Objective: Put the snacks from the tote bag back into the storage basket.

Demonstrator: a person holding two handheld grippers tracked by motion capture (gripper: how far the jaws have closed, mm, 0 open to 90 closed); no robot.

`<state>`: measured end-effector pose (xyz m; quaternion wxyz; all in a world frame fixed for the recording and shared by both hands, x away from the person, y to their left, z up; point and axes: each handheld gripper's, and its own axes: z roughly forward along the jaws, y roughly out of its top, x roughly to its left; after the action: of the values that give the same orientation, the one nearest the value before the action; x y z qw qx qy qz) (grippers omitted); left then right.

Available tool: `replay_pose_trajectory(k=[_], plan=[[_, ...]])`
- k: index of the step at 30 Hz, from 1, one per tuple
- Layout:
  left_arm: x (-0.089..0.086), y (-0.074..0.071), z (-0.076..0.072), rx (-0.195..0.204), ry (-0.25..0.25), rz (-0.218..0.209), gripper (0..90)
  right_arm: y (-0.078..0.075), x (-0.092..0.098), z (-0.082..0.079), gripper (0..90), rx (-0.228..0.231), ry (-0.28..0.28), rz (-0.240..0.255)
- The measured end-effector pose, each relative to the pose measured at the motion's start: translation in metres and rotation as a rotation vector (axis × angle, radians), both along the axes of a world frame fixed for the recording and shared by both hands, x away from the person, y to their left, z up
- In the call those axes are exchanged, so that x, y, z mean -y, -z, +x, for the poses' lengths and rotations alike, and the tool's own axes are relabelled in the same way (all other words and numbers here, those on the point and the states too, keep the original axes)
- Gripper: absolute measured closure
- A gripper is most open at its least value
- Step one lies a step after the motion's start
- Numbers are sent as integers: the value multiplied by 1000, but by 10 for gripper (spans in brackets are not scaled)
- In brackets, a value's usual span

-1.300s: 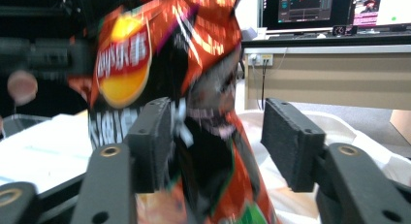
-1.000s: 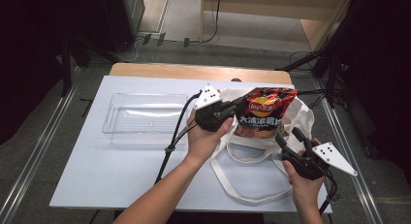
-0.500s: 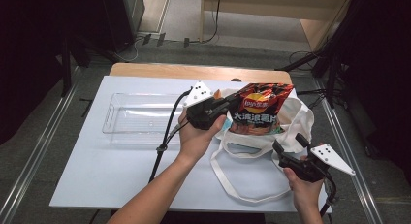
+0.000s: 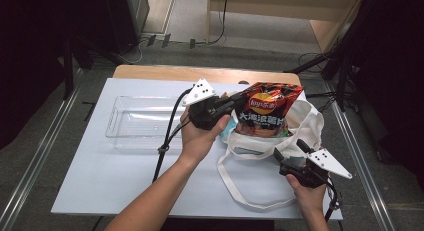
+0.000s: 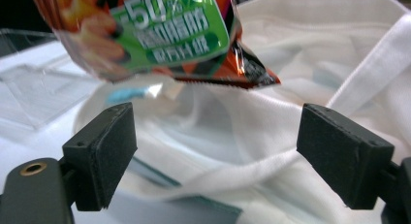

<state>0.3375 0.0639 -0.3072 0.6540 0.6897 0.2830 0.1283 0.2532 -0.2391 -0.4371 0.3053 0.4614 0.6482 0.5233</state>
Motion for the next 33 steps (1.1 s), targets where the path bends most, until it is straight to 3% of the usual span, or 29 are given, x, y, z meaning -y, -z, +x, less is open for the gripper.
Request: replay_pose_trajectory(k=[6, 10, 14, 23, 33], plan=[[11, -1, -1, -11, 28, -43, 900, -3, 7, -6, 151, 12, 16, 10], [21, -3, -6, 1, 54, -48, 900, -5, 5, -4, 151, 7, 6, 38], [23, -6, -9, 23, 39, -31, 900, -4, 2, -2, 150, 4, 1, 32], [1, -13, -8, 52, -22, -14, 900, -2, 0, -1, 150, -1, -8, 30], [-30, -13, -9, 43, -77, -17, 900, -2, -5, -2, 150, -6, -15, 19]])
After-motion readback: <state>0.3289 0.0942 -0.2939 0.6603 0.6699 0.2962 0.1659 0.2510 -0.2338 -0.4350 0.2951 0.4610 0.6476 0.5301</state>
